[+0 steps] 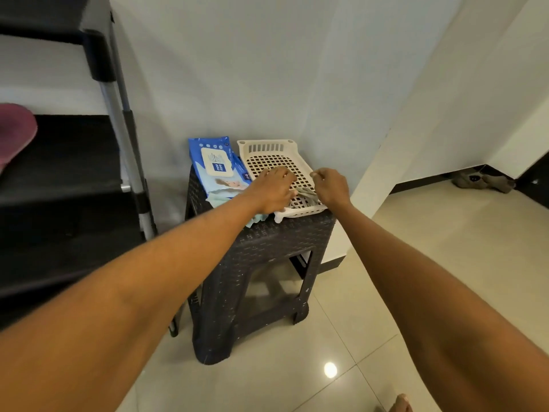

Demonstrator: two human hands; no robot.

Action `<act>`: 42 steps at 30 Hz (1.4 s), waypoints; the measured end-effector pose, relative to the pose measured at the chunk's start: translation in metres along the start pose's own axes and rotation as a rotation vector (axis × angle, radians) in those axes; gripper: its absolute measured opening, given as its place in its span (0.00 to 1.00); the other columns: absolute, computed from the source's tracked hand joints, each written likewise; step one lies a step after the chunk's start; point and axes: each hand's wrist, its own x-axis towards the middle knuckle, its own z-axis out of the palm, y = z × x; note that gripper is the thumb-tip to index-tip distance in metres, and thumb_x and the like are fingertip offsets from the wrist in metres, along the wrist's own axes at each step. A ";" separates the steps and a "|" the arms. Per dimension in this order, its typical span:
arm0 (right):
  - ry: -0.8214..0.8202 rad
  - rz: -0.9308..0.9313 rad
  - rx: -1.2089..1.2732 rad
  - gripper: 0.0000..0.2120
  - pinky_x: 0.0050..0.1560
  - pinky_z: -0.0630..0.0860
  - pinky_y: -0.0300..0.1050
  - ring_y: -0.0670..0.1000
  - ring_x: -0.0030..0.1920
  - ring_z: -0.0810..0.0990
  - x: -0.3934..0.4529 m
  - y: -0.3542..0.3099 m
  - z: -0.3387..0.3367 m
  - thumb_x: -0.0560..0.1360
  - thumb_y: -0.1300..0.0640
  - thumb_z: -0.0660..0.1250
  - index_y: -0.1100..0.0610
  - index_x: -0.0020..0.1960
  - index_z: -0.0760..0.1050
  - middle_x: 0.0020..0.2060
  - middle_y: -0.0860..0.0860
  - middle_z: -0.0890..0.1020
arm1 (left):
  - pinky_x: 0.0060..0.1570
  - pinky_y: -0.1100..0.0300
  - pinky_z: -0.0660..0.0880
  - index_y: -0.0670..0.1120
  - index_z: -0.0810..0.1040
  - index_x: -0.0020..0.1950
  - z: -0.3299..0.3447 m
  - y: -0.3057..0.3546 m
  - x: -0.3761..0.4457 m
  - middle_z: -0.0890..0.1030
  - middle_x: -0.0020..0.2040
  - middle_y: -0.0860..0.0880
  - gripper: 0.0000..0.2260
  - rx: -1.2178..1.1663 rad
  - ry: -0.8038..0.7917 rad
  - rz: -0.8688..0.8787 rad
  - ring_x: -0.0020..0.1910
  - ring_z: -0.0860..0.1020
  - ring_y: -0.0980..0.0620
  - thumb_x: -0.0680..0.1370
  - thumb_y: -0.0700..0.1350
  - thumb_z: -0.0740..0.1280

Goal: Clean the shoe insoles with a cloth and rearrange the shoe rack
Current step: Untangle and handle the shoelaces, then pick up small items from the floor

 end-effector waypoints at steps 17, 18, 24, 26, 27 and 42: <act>-0.310 -0.141 0.104 0.12 0.53 0.71 0.49 0.56 0.55 0.77 -0.300 -0.141 -0.046 0.79 0.55 0.59 0.60 0.52 0.79 0.52 0.55 0.82 | 0.58 0.49 0.67 0.42 0.71 0.63 -0.076 0.091 -0.326 0.75 0.60 0.41 0.14 -0.305 0.184 -0.537 0.60 0.73 0.41 0.82 0.47 0.55; -0.370 -0.126 0.080 0.13 0.55 0.71 0.50 0.57 0.56 0.76 -0.317 -0.149 -0.049 0.79 0.55 0.59 0.61 0.53 0.79 0.54 0.56 0.81 | 0.59 0.49 0.67 0.42 0.71 0.62 -0.080 0.095 -0.349 0.74 0.61 0.41 0.14 -0.314 0.160 -0.580 0.60 0.72 0.41 0.82 0.47 0.54; -0.656 -0.162 0.030 0.15 0.58 0.70 0.51 0.59 0.58 0.76 -0.422 -0.199 -0.033 0.79 0.57 0.57 0.67 0.54 0.77 0.56 0.60 0.79 | 0.59 0.48 0.67 0.40 0.70 0.62 -0.081 0.113 -0.472 0.73 0.62 0.40 0.15 -0.351 0.061 -0.825 0.61 0.71 0.40 0.82 0.48 0.53; -0.697 -0.198 0.058 0.15 0.57 0.71 0.49 0.58 0.56 0.77 -0.451 -0.211 -0.020 0.79 0.58 0.57 0.66 0.55 0.77 0.55 0.60 0.80 | 0.59 0.48 0.69 0.40 0.69 0.62 -0.079 0.114 -0.493 0.73 0.62 0.40 0.14 -0.352 0.038 -0.863 0.61 0.72 0.40 0.82 0.47 0.53; -0.714 -0.207 0.057 0.14 0.57 0.71 0.48 0.57 0.57 0.77 -0.463 -0.215 -0.016 0.79 0.58 0.57 0.64 0.55 0.78 0.55 0.57 0.80 | 0.58 0.49 0.69 0.40 0.69 0.63 -0.080 0.115 -0.499 0.73 0.62 0.41 0.14 -0.332 0.016 -0.872 0.60 0.73 0.41 0.82 0.46 0.53; -0.902 -0.193 0.067 0.12 0.54 0.71 0.40 0.51 0.54 0.77 -0.493 -0.278 0.181 0.80 0.59 0.57 0.57 0.59 0.76 0.57 0.54 0.80 | 0.58 0.57 0.70 0.44 0.68 0.67 -0.025 -0.029 -0.586 0.73 0.63 0.45 0.15 -0.299 0.009 -1.175 0.59 0.73 0.47 0.83 0.46 0.53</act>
